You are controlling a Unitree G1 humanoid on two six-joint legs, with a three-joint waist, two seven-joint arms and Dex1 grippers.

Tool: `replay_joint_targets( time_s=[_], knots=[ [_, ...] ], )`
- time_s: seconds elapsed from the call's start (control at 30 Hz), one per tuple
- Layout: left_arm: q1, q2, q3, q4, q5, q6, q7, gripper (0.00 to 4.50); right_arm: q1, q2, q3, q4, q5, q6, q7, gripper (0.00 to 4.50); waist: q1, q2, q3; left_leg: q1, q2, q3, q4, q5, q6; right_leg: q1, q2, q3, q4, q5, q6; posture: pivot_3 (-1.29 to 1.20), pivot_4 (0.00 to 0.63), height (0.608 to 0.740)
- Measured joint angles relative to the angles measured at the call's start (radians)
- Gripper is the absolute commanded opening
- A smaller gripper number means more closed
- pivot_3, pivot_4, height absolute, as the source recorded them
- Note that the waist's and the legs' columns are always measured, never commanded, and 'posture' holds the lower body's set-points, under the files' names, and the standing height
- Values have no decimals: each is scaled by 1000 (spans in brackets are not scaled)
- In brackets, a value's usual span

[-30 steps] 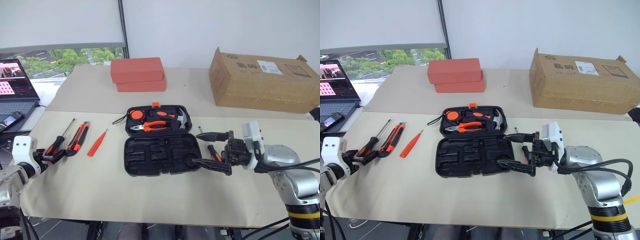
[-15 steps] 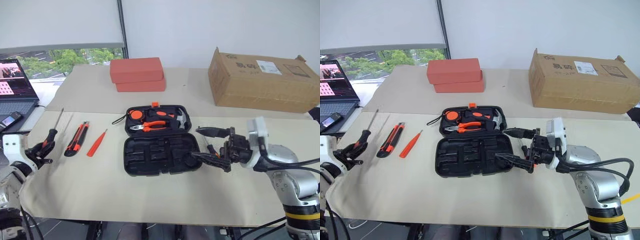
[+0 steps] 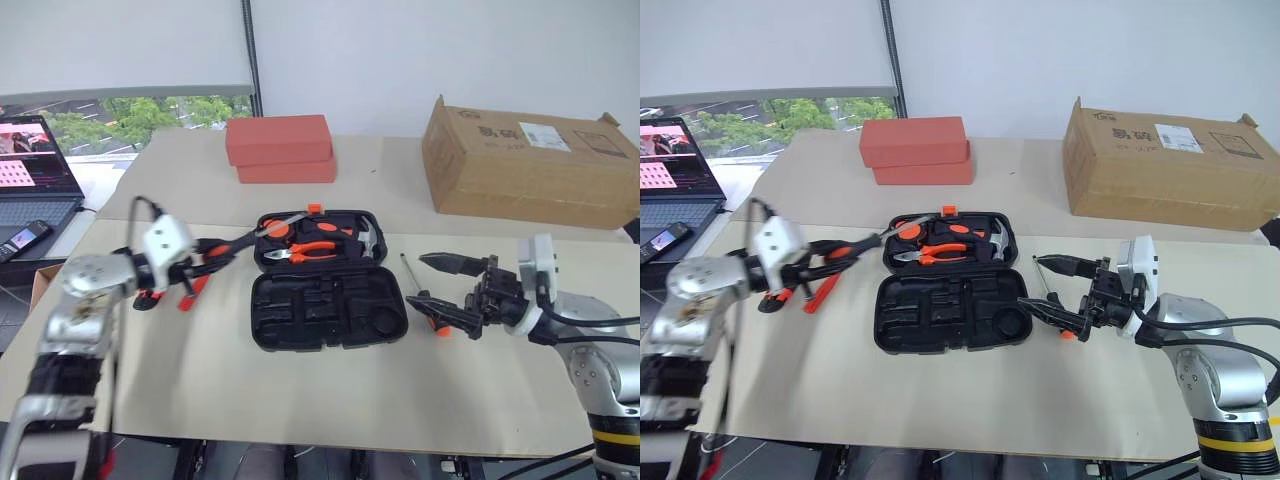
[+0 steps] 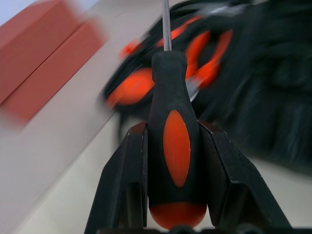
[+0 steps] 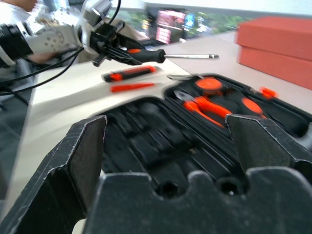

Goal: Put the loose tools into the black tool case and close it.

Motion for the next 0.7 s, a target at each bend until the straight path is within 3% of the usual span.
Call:
replay_joint_targets(
  time_s=[0.2, 0.43, 0.57, 0.63, 0.7],
  knots=[
    [-91, -87, -124, 198, 33, -79, -158, 969, 75, 4, -39, -48, 0, -13, -24, 4500, -16, 0, 0, 0, 1, -1, 1, -2, 3, -1, 1, 1, 3, -1, 0, 0, 150, 711],
    [-198, -115, -147, 448, 119, -245, -181, 969, 162, 1, -93, -103, 0, -14, -60, 4500, -5, 0, 0, 1, 0, -2, 4, -5, 9, 0, -1, 1, 5, -1, 1, 0, 150, 711],
    [-219, -141, -147, 488, 125, -255, -190, 969, 168, 0, -114, -114, 0, -14, -64, 4500, -1, 0, 0, 0, 0, -2, 4, -5, 9, 0, -1, 0, 5, -1, 1, 0, 150, 711],
    [-222, -142, -146, 496, 127, -255, -192, 1975, 170, -2, -116, -120, 0, -14, -64, 4500, -1, 0, 0, 1, 0, -2, 4, -5, 9, 1, -1, 0, 5, -1, 1, 0, 150, 711],
    [-223, -142, -142, 498, 128, -272, -193, 2509, 172, -4, -117, -120, 0, -14, -63, 4500, -1, 0, 0, 1, 0, -2, 4, -5, 9, 1, -1, 0, 5, -1, 1, 0, 150, 711]
  ],
)
